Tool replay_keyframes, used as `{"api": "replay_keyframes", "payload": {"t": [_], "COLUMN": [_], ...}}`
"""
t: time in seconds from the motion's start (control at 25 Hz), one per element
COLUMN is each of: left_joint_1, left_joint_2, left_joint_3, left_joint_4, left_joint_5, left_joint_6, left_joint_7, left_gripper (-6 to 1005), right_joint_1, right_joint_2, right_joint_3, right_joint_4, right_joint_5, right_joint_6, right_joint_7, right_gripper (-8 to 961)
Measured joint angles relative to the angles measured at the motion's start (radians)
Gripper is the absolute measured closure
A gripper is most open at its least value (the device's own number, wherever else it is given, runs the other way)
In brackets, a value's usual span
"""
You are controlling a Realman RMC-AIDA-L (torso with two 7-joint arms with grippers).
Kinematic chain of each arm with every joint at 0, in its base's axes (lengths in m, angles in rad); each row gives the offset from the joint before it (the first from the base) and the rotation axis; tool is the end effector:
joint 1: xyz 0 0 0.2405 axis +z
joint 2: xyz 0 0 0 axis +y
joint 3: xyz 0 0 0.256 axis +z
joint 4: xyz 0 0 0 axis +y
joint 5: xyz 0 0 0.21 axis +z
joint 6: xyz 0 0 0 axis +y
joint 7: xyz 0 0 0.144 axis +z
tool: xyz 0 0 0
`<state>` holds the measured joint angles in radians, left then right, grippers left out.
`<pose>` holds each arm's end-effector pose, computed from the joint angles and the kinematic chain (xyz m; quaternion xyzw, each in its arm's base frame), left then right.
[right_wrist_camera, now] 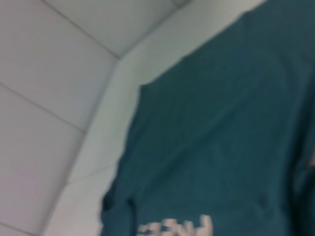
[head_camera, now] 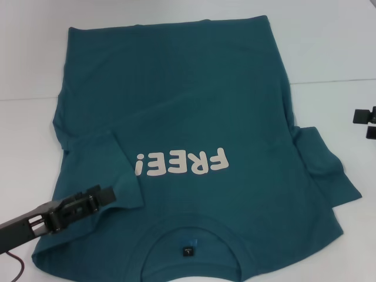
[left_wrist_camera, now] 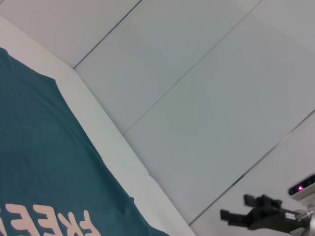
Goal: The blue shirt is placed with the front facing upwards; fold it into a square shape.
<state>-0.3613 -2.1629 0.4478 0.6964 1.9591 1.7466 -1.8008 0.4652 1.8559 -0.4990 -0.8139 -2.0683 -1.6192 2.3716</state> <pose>-0.2886 0.2713 0.0100 -0.7917 -0.4637 -0.3893 0.0810 0.3175 0.3374 0.1419 -0.7315 0.6026 0.2683 0.1723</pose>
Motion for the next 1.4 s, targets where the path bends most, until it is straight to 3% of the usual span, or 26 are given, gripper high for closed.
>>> {"api": "replay_keyframes", "payload": {"t": [0.24, 0.56, 1.4], "left_joint_1": [0.003, 0.001, -0.004], "left_joint_2": [0.0, 0.0, 0.0], "left_joint_3": [0.0, 0.0, 0.0], "left_joint_4": [0.0, -0.012, -0.015], "left_joint_5": [-0.008, -0.017, -0.017], "left_joint_6": [-0.006, -0.005, -0.011], "left_joint_7": [-0.003, -0.003, -0.003], "left_gripper": [175, 176, 176], "right_joint_1": [0.025, 0.049, 0.066], "right_joint_2": [0.0, 0.005, 0.02], "right_joint_3": [0.005, -0.001, 0.005], "right_joint_4": [0.002, 0.007, 0.121], "right_joint_5": [-0.143, -0.216, -0.208], "right_joint_6": [0.05, 0.091, 0.275], "right_joint_7": [0.029, 0.044, 0.052], "right_gripper": [10, 11, 16]}}
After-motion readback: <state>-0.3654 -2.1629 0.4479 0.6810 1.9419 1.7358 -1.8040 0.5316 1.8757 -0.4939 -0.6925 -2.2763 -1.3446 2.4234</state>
